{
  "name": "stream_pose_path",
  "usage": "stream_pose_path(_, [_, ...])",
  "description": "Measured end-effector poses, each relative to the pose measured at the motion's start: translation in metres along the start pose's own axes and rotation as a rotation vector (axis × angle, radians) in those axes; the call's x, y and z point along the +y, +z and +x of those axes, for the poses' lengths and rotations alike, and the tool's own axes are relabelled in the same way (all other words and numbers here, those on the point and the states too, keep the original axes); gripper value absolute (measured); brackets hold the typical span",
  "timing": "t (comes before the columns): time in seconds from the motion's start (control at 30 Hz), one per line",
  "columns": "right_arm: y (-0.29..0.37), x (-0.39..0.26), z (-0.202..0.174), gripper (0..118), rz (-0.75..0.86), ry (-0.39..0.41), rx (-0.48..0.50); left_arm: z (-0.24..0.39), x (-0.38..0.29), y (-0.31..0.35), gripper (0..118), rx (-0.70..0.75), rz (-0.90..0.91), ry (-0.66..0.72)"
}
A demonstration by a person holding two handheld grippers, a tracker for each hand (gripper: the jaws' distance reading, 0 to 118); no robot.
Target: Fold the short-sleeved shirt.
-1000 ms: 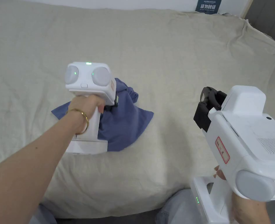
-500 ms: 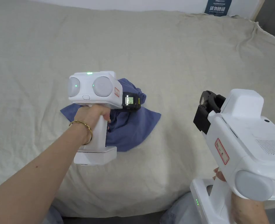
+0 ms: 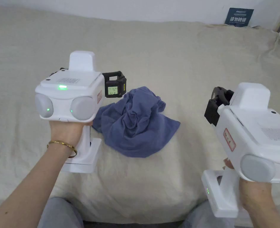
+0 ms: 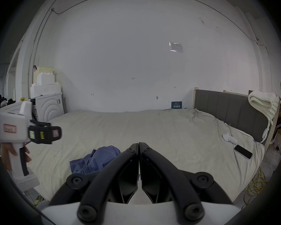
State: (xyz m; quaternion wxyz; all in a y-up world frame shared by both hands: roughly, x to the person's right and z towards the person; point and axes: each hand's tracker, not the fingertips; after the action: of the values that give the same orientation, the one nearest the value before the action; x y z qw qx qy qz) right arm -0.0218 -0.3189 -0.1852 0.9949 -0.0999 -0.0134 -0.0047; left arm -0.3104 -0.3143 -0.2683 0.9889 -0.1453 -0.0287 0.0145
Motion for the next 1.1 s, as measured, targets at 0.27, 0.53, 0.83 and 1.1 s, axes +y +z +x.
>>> stream_pose_path(0.27, [-0.01,-0.008,-0.001,0,0.004,-0.002,0.017,-0.022,-0.029,0.038,74,0.048,0.136,-0.002])
stream_pose_path(0.53, [-0.004,-0.021,-0.005,0,-0.001,0.006,0.022,-0.021,-0.045,0.046,0,0.063,0.145,-0.008])
stream_pose_path(0.83, [0.006,-0.025,-0.008,0,-0.008,0.002,0.019,-0.018,-0.053,0.047,0,0.065,0.118,-0.026])
stream_pose_path(1.1, [0.01,-0.027,-0.008,0,-0.018,-0.003,0.014,-0.022,-0.056,0.05,0,0.078,0.109,-0.011])
